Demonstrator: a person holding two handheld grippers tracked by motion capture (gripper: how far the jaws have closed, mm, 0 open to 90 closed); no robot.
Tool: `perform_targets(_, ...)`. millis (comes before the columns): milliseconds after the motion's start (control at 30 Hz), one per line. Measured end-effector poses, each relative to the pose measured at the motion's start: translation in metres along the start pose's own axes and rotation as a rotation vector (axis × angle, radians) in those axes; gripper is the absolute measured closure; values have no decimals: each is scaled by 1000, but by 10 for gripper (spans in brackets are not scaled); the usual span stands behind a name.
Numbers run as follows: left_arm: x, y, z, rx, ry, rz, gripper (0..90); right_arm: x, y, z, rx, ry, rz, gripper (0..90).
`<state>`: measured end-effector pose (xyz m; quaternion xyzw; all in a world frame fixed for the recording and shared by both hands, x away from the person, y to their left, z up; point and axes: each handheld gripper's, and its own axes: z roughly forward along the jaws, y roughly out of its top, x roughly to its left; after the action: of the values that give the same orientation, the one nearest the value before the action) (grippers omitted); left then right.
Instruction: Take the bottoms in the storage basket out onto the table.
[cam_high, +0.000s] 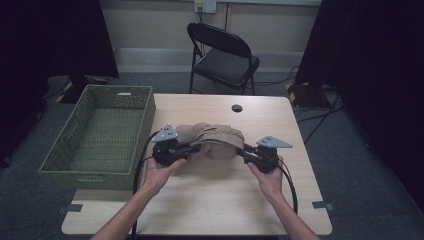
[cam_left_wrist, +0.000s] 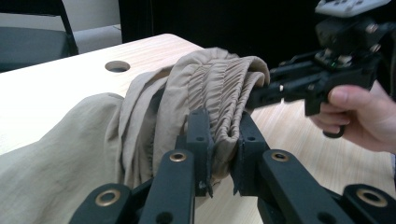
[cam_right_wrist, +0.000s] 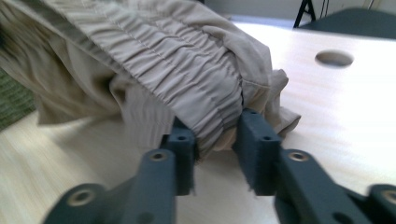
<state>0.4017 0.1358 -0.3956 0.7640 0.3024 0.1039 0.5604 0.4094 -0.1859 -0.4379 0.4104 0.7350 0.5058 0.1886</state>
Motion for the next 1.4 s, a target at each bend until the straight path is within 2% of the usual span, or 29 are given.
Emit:
perform_targets(200,-7,8,-6,-23,-29,15,796,0,22,-26,-55,17,-13,771)
perform_targets(300,-10,14,-8,-43,-42,5,796,2,37,-34,-69,8,-32,773)
perform_targets(400,-9,19,-10,-51,-31,1,796,2,52,-34,-95,5,-37,777)
perform_targets(500,-1,19,-9,-51,-13,-24,795,-3,59,-23,-112,21,-18,764)
perform_targets(600,14,10,-3,-31,30,-70,796,-7,52,-2,-84,31,9,712)
perform_targets(700,26,1,4,21,75,-82,795,-6,40,14,-51,46,24,630)
perform_targets(767,35,-4,7,22,92,-112,795,-5,30,24,-20,48,29,590)
perform_targets(833,42,-7,8,17,107,-133,796,-4,26,28,-6,46,35,541)
perform_targets(900,47,-10,10,29,118,-140,795,-2,23,28,-13,44,43,496)
perform_targets(933,48,-11,11,35,124,-141,795,1,22,26,-14,32,32,428)
perform_targets(967,49,-13,13,39,128,-145,795,3,21,24,-14,24,30,395)
perform_targets(1033,51,-16,16,53,139,-140,795,7,20,20,-17,32,18,376)
perform_targets(1100,54,-19,17,57,141,-153,794,12,20,13,-18,36,6,354)
perform_targets(1167,55,-20,17,59,148,-155,795,16,17,7,-16,58,-11,359)
perform_targets(1200,55,-21,17,59,146,-158,794,18,14,5,-8,74,-1,363)
perform_targets(1267,56,-22,17,67,153,-149,794,21,7,7,16,107,10,382)
perform_targets(1400,58,-26,17,71,152,-166,794,28,-12,23,85,145,1,408)
